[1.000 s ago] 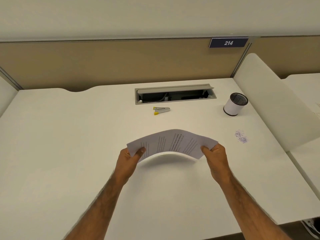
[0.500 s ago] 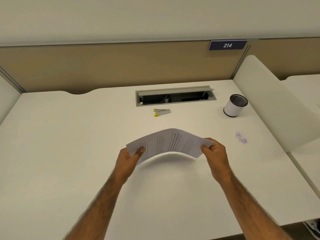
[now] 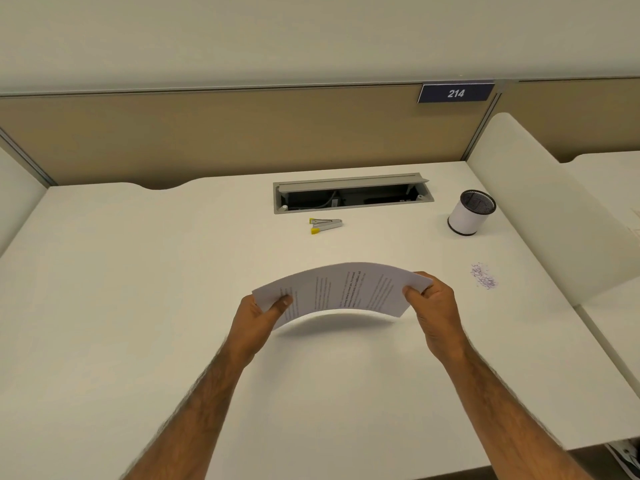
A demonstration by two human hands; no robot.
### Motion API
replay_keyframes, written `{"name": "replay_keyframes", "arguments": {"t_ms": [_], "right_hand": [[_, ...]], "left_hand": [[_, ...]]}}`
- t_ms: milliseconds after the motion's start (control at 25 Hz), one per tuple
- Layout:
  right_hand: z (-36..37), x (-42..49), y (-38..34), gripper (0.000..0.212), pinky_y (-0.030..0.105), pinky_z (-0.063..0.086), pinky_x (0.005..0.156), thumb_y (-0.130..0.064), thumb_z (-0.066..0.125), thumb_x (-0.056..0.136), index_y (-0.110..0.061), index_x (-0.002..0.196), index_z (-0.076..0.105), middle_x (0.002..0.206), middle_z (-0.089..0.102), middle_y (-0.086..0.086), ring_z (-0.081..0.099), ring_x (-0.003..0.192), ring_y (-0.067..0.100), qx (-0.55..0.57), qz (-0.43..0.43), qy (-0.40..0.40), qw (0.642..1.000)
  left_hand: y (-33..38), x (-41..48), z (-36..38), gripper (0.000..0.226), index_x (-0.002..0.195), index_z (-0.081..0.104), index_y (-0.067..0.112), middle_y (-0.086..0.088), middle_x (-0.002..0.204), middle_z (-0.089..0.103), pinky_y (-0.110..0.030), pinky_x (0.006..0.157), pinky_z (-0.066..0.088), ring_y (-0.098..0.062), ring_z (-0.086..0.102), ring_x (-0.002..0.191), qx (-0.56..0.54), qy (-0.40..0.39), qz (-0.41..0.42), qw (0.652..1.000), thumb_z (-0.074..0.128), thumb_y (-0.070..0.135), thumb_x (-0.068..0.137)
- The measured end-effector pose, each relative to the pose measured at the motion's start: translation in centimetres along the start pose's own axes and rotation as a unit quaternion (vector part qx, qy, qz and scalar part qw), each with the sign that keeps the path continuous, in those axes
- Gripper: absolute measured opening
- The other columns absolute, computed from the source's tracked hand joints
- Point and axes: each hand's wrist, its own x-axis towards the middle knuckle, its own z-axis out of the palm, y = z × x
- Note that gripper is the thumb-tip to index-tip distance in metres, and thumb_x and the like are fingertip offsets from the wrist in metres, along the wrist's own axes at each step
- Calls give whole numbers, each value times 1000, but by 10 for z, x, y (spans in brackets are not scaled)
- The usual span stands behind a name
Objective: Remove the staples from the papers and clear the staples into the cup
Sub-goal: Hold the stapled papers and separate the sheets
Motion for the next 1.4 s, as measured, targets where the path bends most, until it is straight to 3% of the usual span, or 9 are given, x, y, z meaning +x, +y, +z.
{"name": "replay_keyframes", "arguments": {"t_ms": [200,320,480,680,1000,1280,1400], "right_hand": [[2,-1,12,31,25,52,72,5,57,93,-24,92,68,90,71,-1,66,84,15,1,26,2,1000],[2,1,13,30,23,53,74,3,59,93,-26,95,67,93,71,-5,67,84,11,19,38,16,999],[-10,10,14,24,33,56,77,-1,59,94,-18,109,67,104,74,3,70,93,20,0,63,-20,998],[-20,15,19,24,40,58,86,-4,58,95,-13,115,68,112,75,3,72,102,24,-2,137,-135,981],[-13,17,25,28,39,58,73,-1,55,95,-13,117,67,112,75,6,70,102,29,2,189,-151,970],[-23,28,44,30,43,59,81,-2,55,93,-10,120,65,113,75,9,69,107,33,-17,263,-176,949],[-25,34,50,28,41,59,78,-4,57,93,-9,119,65,111,75,9,69,107,33,-31,285,-170,943]], "left_hand": [[-6,-6,9,23,117,71,29,13,107,77,-30,88,56,-12,71,103,-13,-4,-18,1000,73,21,96],[-2,-7,10,17,114,70,31,13,101,78,-23,77,59,-14,73,97,-6,-10,-15,1000,70,25,99],[16,-7,1,32,116,74,26,4,102,81,-41,80,64,-24,78,91,-18,-53,-28,998,72,44,90],[23,-5,-5,41,125,71,12,-13,116,78,-51,93,59,-36,75,106,-158,-53,-90,982,79,29,89],[3,-9,-6,35,131,67,14,-12,122,76,-49,92,59,-34,73,111,-215,-49,-154,963,68,20,97],[-15,-9,5,31,130,67,14,-14,118,77,-51,89,60,-34,76,100,-214,-45,-203,955,65,22,100],[-20,-7,11,30,129,68,13,-14,118,77,-50,87,60,-33,76,100,-223,-43,-220,949,65,22,100]]}}
